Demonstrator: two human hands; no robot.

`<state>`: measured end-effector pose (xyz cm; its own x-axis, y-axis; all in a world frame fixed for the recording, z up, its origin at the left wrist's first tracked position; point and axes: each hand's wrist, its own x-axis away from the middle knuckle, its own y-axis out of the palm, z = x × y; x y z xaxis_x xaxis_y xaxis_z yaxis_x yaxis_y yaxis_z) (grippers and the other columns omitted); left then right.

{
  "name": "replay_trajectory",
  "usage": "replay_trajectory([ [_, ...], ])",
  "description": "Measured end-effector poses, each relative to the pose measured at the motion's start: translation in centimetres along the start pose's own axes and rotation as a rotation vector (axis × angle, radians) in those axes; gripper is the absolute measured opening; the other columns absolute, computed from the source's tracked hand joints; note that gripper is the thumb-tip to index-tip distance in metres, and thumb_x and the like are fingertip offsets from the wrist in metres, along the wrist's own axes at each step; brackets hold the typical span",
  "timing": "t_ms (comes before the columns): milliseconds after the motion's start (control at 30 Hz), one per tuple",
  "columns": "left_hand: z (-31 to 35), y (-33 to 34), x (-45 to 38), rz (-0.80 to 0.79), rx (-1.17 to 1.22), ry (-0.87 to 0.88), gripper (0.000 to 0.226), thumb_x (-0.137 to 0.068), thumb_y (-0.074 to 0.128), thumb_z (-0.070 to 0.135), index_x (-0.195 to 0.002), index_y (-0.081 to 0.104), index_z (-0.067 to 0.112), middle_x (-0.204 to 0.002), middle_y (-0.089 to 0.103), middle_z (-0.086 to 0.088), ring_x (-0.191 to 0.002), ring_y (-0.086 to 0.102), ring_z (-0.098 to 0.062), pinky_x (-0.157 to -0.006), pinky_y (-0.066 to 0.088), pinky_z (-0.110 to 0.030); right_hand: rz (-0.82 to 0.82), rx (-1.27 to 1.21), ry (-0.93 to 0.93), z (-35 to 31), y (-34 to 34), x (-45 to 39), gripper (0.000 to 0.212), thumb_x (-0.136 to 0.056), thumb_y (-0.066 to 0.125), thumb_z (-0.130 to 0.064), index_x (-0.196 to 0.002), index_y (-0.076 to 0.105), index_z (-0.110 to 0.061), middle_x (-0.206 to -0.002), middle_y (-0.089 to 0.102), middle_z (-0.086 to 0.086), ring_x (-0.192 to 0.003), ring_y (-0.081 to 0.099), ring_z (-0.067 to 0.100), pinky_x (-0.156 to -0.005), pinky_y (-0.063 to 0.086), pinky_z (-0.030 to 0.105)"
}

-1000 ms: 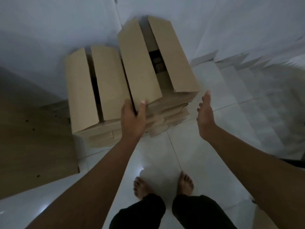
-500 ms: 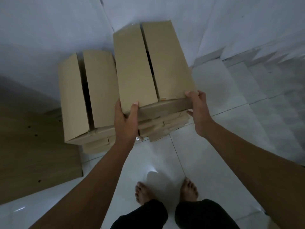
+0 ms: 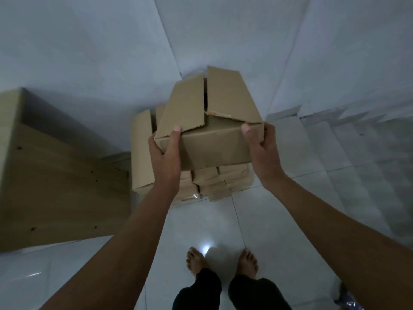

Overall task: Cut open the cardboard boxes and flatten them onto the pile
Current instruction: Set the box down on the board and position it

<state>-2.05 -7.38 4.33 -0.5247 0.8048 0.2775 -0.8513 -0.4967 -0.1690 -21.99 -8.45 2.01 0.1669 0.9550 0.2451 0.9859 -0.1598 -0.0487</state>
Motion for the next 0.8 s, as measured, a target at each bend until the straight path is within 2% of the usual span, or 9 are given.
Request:
replay_trajectory([
  [100,4.6,-2.9,1.8,0.044,0.036,0.02,0.042,-0.093,0.066,0.052,-0.13,0.053,0.036,-0.114,0.057,0.025,-0.101,0.054,0.01,-0.082,0.043,-0.016,-0.037,0.093,-0.112,-4.9,0.4,2.0,0.091,-0.059,0.085,-0.066,-0.135,0.049,-0.032,-0.128,0.052,-0.004,-0.112,0.06,0.007,-0.092,0.057,0.033],
  [200,8.5,-7.2,3.9,0.027,0.041,0.029,0.069,-0.082,0.068,0.06,-0.139,0.053,0.024,-0.115,0.059,0.015,-0.103,0.058,0.001,-0.081,0.045,-0.017,-0.149,0.194,-0.193,-10.2,2.0,3.7,0.099,-0.054,0.084,-0.073,-0.141,0.045,-0.043,-0.131,0.038,-0.003,-0.123,0.049,0.012,-0.104,0.051,0.035],
  [300,12.2,-12.0,6.0,0.049,0.023,0.073,0.092,-0.064,0.072,0.067,-0.141,0.052,0.021,-0.126,0.061,0.006,-0.108,0.06,-0.005,-0.085,0.051,-0.022,-0.274,0.161,-0.255,-15.1,5.1,5.6,0.097,-0.055,0.086,-0.073,-0.14,0.046,-0.045,-0.136,0.04,-0.002,-0.122,0.053,0.014,-0.098,0.055,0.039],
  [367,13.9,-15.1,6.7,0.108,0.023,0.116,0.085,-0.062,0.076,0.065,-0.135,0.053,0.026,-0.122,0.061,0.008,-0.105,0.059,-0.002,-0.087,0.053,-0.024,-0.337,0.114,-0.306,-17.5,7.5,6.8,0.1,-0.054,0.089,-0.07,-0.14,0.047,-0.041,-0.137,0.05,-0.002,-0.119,0.059,0.015,-0.091,0.059,0.042],
  [467,16.7,-20.5,7.5,0.168,0.034,0.196,0.087,-0.056,0.091,0.06,-0.127,0.05,0.03,-0.116,0.06,0.014,-0.105,0.061,-0.002,-0.085,0.055,-0.028,-0.418,0.036,-0.328,-20.6,10.9,9.7,0.105,-0.056,0.094,-0.056,-0.145,0.041,-0.038,-0.135,0.055,-0.008,-0.116,0.061,0.009,-0.089,0.059,0.032],
  [600,19.0,-27.8,9.1,0.211,0.022,0.302,0.07,-0.059,0.092,0.031,-0.118,0.055,0.024,-0.11,0.063,0.01,-0.091,0.067,0.006,-0.073,0.058,-0.019,-0.576,0.048,-0.375,-23.3,15.3,13.6,0.114,-0.051,0.097,-0.05,-0.146,0.036,-0.036,-0.138,0.05,-0.006,-0.119,0.058,0.009,-0.089,0.058,0.027],
  [667,19.1,-31.7,9.6,0.221,0.018,0.288,0.069,-0.054,0.099,0.035,-0.112,0.064,0.023,-0.107,0.071,0.003,-0.095,0.071,-0.004,-0.074,0.06,-0.025,-0.633,0.089,-0.398,-24.1,17.8,15.5,0.105,-0.05,0.098,-0.052,-0.139,0.046,-0.034,-0.137,0.052,0.0,-0.119,0.058,0.013,-0.085,0.058,0.024],
  [733,18.9,-35.6,10.1,0.226,0.029,0.289,0.086,-0.043,0.1,0.045,-0.117,0.067,0.016,-0.111,0.073,-0.002,-0.1,0.072,-0.016,-0.078,0.062,-0.035,-0.673,0.07,-0.39,-24.4,20.4,17.8,0.096,-0.052,0.099,-0.044,-0.134,0.053,-0.027,-0.132,0.059,0.005,-0.113,0.063,0.013,-0.081,0.058,0.021],
  [800,18.8,-39.2,10.8,0.237,0.033,0.297,0.087,-0.042,0.099,0.044,-0.117,0.066,0.016,-0.11,0.073,-0.001,-0.098,0.072,-0.014,-0.075,0.061,-0.029,-0.691,0.055,-0.381,-24.3,23.0,20.1,0.097,-0.051,0.098,-0.039,-0.136,0.054,-0.022,-0.126,0.065,0.001,-0.107,0.067,0.009,-0.082,0.058,0.022],
])
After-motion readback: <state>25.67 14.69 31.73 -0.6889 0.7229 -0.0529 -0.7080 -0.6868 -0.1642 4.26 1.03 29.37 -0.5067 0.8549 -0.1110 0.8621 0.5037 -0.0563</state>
